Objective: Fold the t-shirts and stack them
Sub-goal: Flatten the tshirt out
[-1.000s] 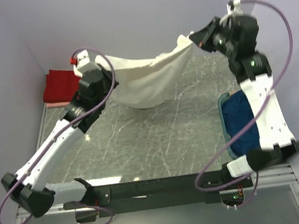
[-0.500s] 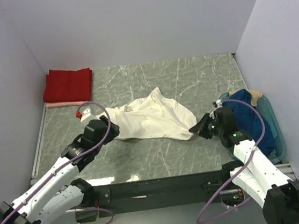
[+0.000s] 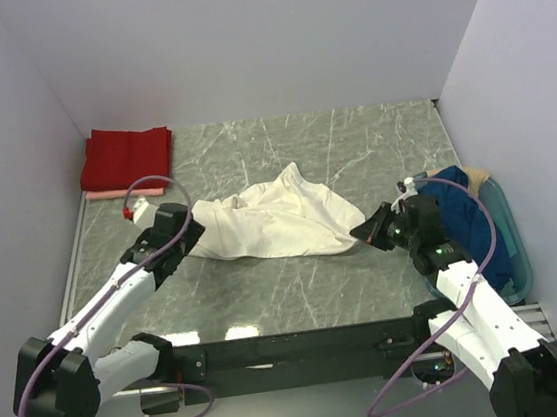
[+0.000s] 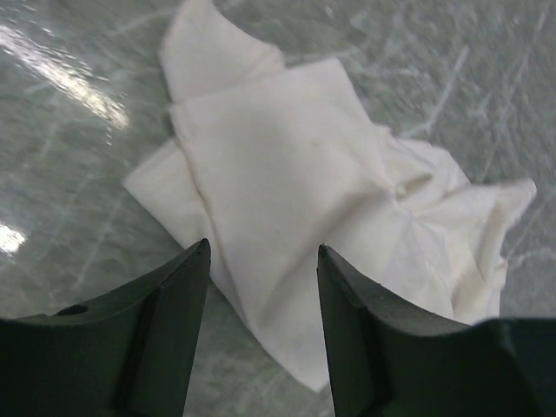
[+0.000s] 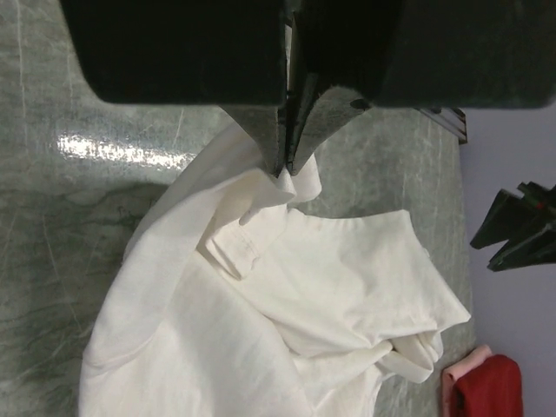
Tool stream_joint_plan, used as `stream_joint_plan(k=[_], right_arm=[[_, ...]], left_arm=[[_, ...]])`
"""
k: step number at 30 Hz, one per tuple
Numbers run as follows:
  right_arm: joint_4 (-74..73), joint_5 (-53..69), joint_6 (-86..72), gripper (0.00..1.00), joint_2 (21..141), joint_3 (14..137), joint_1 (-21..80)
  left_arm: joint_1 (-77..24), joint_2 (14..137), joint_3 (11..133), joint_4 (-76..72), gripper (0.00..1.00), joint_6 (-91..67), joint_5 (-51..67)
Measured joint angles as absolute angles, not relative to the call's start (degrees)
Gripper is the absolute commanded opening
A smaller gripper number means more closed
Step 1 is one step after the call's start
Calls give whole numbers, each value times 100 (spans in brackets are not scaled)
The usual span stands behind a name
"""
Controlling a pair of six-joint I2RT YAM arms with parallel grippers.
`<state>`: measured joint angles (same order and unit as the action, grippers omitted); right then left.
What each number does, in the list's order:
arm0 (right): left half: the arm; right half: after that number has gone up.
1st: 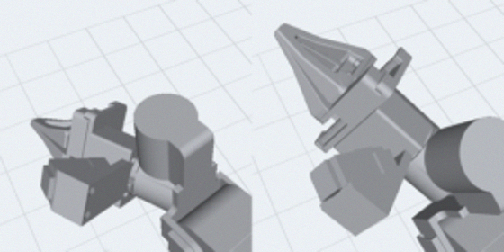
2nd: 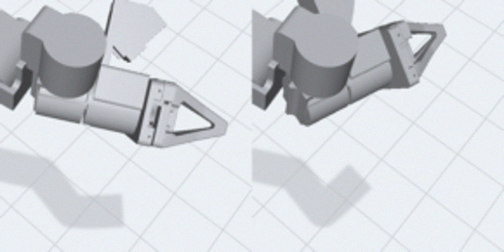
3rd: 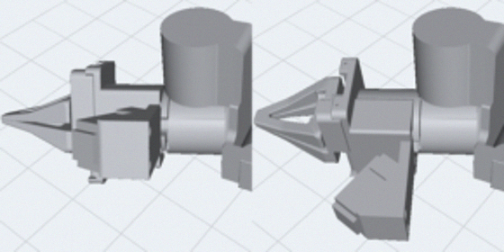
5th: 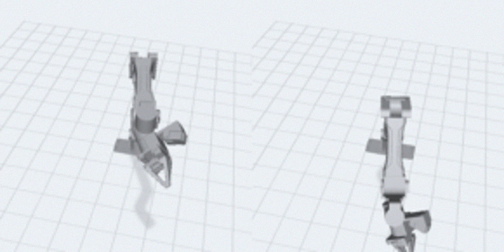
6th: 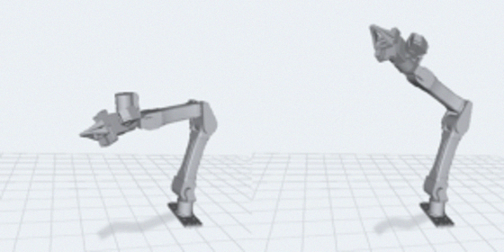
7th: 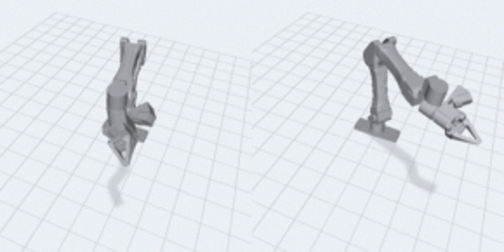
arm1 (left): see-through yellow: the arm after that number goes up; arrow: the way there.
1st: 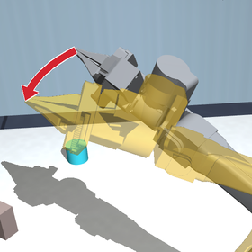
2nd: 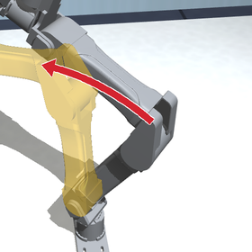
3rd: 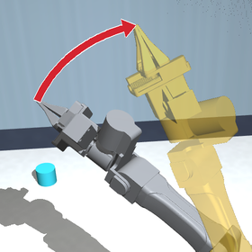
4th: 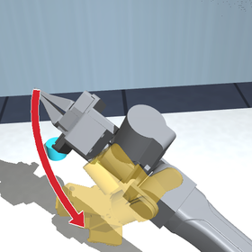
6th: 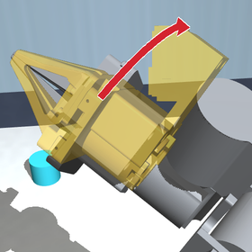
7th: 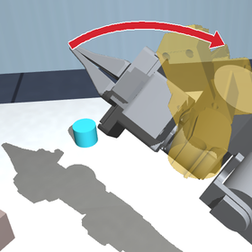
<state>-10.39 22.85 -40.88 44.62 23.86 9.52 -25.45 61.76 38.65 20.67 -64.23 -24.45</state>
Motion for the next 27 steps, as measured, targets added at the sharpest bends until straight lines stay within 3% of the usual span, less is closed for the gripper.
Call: stream_joint_plan(k=[12,27], right_arm=[[-985,2499,-3927,0,4751,2480,952],[-982,2622,-3717,0,4886,2630,952]], left_arm=[[-698,6628,3057,729,53,-6272,-1264],[-403,7839,2995,-561,48,-6062,-572]])
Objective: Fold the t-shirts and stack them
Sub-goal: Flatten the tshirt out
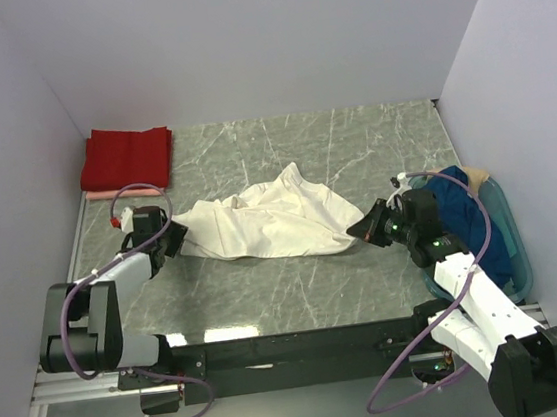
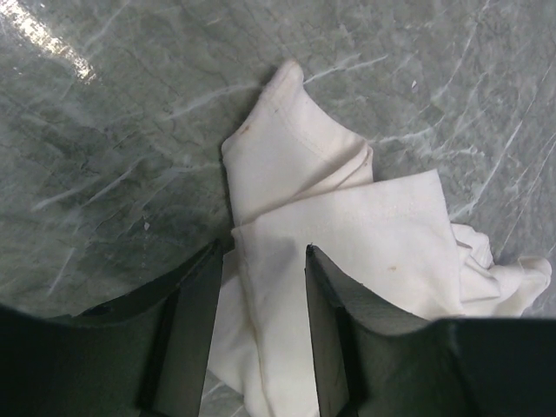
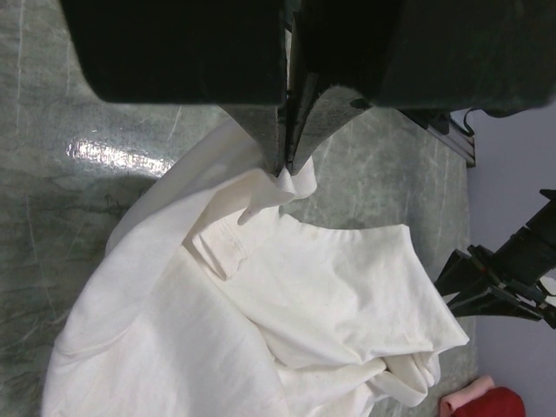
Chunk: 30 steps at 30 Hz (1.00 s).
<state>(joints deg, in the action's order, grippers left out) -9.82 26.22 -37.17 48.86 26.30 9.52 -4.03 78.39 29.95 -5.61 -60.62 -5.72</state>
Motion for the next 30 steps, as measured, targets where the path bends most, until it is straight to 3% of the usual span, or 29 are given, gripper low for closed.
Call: stream_joint_plan(k=[9,21,30], right_arm=[[-980,2644,-3695,0,4888,2630,952],[-982,2639,-3697,0,4886,2630,952],[-1155,2495,-3701,0,4790,2768,952]], left_arm=[[-397,8171,3065,-718,43,-6053,-574],[-392,8388,3376,-709,1,-5922,-580],[-392,7249,3457,54,1,-5745,-803]])
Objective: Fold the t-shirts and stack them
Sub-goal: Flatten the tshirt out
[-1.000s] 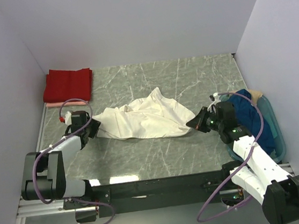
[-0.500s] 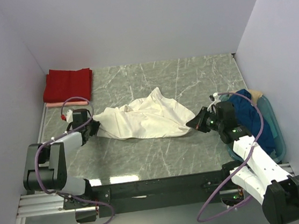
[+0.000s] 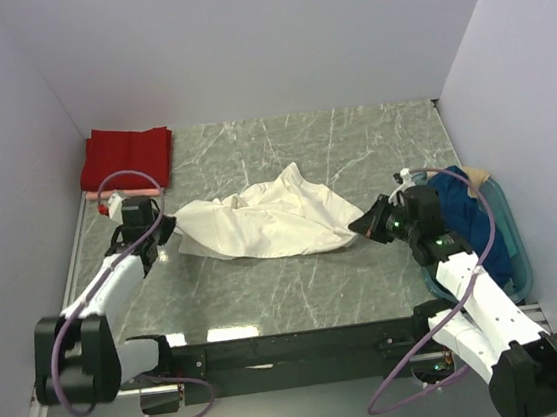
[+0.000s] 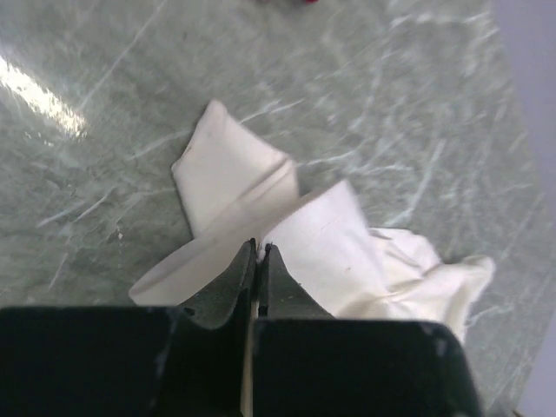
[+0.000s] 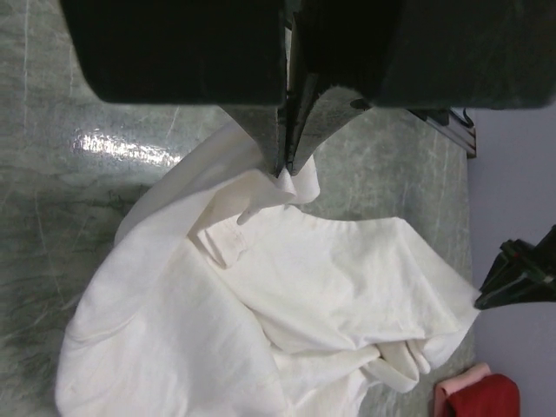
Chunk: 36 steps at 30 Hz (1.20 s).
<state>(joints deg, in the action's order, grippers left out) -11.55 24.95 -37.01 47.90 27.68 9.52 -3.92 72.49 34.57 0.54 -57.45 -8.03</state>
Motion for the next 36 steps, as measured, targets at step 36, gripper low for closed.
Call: stream_joint_plan(k=[36], right_arm=[[-3332,591,-3848,0,4163,10184,873]], left_arm=[[-392,4427,10042,3374,1,-5146,-1253]])
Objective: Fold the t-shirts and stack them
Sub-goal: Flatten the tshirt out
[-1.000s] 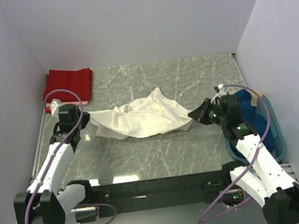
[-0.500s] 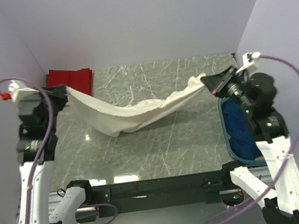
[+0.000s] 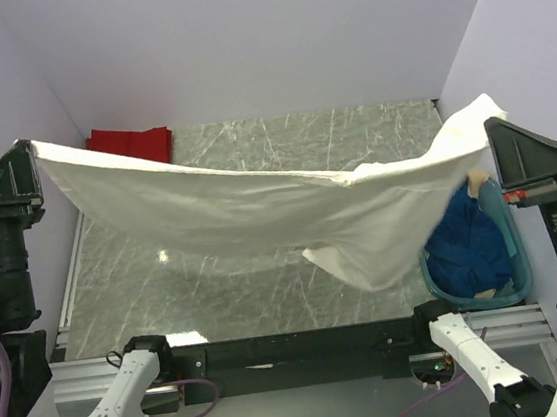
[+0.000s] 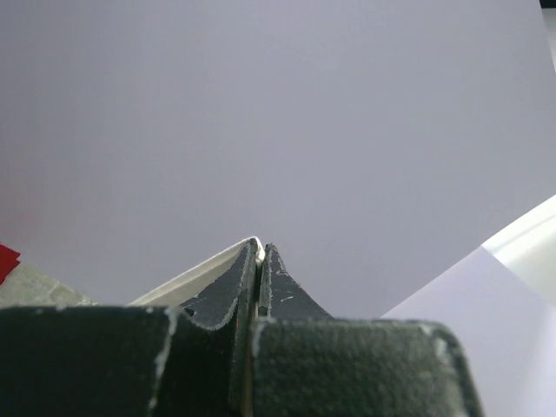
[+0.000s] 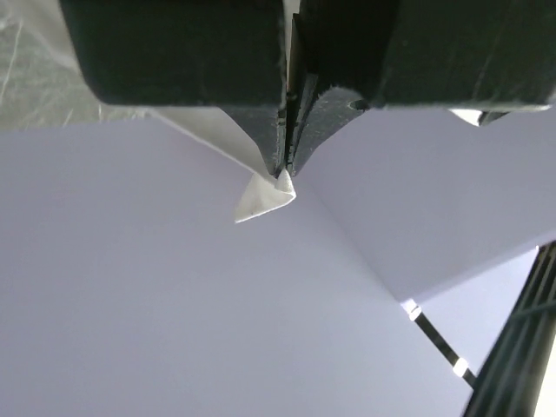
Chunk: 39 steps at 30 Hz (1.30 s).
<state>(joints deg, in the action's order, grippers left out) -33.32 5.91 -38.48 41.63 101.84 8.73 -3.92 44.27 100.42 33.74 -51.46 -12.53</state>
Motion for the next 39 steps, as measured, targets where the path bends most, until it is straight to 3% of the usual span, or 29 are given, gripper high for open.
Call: stream_joint_plan(k=[7,14,19,22,25,28,32,39], right_arm=[[-2773,368,-3798,0,4309,9850,873],[-1619,379,-3872,0,6224,9797,869],[-1291,412,-3839,0,8296,11063,834],[-1326,405,-3752,0,9472,12436,803],[-1219,412,-3697,0,10101,13378,746],[-980,414,-3677,0,10097,13445,644],[-274,392,-3653,0,9137,11990,585],[757,329,-3924,0,6875,8149,561]], left_arm=[[-392,4827,9885,2941,1,-5127,-1341],[-353,6814,10064,1839,1,-4993,-1385],[-16,8783,11115,1332,1,-5004,-1024],[342,10103,12422,1253,1,-5120,-600],[681,10934,13419,1020,1,-5319,-180],[1044,11120,13581,676,1,-5616,309],[1413,10700,12864,56,1,-5929,845],[1470,8849,9395,-902,1,-6296,1249]])
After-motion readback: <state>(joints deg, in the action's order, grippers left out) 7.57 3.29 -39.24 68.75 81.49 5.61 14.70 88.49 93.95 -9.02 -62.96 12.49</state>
